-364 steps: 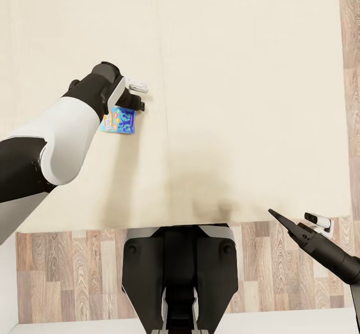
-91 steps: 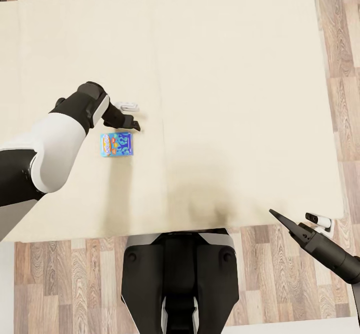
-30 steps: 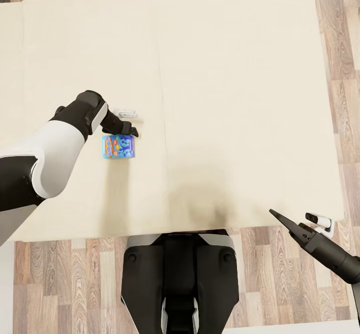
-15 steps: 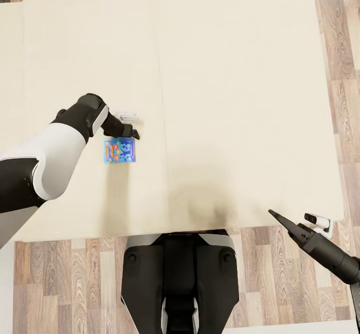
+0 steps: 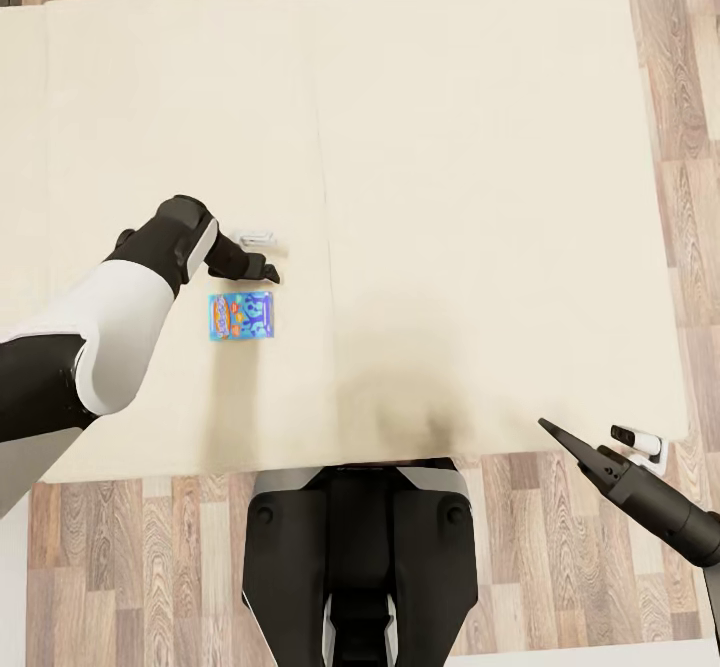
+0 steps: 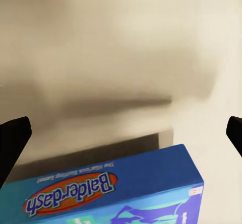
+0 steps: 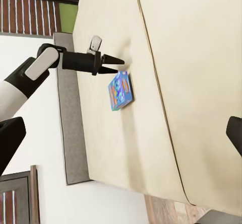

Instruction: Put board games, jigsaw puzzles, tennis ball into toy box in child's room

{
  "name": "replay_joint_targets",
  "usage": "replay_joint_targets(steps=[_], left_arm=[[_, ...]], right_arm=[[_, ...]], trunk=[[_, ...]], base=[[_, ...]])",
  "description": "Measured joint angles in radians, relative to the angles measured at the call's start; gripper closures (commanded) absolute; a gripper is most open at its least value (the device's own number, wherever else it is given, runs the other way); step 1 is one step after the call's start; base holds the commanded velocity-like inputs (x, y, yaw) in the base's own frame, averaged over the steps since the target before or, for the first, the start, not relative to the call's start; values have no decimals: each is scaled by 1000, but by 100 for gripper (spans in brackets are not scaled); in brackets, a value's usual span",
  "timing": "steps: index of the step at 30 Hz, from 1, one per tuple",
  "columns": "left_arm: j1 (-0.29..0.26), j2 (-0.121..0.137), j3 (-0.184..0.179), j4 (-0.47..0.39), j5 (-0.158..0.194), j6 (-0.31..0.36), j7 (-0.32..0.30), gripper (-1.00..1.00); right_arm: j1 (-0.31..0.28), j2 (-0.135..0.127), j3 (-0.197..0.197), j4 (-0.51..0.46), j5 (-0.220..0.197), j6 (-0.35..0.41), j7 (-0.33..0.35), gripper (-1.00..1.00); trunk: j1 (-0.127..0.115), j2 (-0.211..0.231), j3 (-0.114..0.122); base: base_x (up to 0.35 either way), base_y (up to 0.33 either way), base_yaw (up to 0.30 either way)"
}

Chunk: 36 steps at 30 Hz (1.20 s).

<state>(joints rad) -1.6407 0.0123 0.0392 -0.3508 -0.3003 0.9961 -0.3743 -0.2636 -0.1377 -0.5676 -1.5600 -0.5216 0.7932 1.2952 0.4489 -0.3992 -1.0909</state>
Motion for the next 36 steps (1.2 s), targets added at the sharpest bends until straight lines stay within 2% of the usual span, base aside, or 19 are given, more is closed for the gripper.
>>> replay_joint_targets(steps=[11,23,36], left_arm=[[0,0,1,2,2,-1,-1,-100],[1,0,1,75,11,9,0,-100],[2,0,1,76,12,17,0,-100]], right_arm=[[0,0,0,0,2,0,-2,-100],[0,0,0,0,3,0,-3,-100],[0,0,0,0,3,1,-2,-100]], trunk=[[0,0,1],[0,1,18],[0,1,32]], base=[[0,0,0],[0,0,0],[0,0,0]])
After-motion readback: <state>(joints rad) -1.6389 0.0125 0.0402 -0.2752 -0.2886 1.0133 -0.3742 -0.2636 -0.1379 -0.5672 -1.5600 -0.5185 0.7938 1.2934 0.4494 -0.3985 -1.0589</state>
